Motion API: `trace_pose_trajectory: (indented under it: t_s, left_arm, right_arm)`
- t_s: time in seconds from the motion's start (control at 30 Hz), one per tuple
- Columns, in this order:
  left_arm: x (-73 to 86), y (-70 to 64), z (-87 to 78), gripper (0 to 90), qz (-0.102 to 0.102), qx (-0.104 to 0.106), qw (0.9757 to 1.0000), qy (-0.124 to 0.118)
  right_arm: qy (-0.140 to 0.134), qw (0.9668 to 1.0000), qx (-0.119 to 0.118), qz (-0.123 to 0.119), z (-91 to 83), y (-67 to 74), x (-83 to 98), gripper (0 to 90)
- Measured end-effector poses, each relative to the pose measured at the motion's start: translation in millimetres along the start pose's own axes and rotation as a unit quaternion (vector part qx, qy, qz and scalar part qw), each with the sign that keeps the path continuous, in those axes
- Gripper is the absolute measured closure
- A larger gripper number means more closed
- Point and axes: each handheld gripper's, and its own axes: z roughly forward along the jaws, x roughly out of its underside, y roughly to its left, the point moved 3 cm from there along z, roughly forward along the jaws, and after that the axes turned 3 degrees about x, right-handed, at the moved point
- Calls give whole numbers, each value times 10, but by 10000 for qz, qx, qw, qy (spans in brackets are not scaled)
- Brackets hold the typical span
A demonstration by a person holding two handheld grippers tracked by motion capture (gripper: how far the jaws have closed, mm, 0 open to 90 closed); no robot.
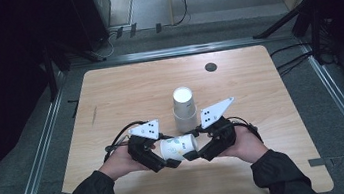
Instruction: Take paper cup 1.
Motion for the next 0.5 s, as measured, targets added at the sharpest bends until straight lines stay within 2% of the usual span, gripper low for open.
trace_pose_trajectory:
  t_s: [0.13, 0.17, 0.2, 0.23, 0.3, 0.37, 0.5]
  left_arm:
    - [2, 3, -9, 248, -4, 11, 10000, 72]
    - [1, 6, -21, 250, 0, 8, 9999, 101]
    - [1, 6, -29, 250, -4, 8, 10000, 99]
    - [1, 7, -34, 250, -15, 9, 10000, 82]
    - [-18, 4, -63, 250, -51, -127, 9998, 158]
    - [-35, -13, -84, 250, -27, -140, 9998, 152]
    - [-44, -40, -90, 250, 23, -172, 9991, 388]
  right_arm:
    - [60, 10000, -16, -15, 13, -2, 11, 333]
    - [74, 10000, 4, -27, 22, -2, 12, 254]
    - [119, 9999, 44, 8, 29, -2, 11, 223]
    - [133, 9999, 77, -2, 35, -4, 12, 219]
    - [186, 9997, 126, -21, 39, 0, 21, 213]
    - [223, 9996, 163, -45, 42, -4, 36, 213]
    - [299, 9993, 221, -97, 38, -12, 68, 216]
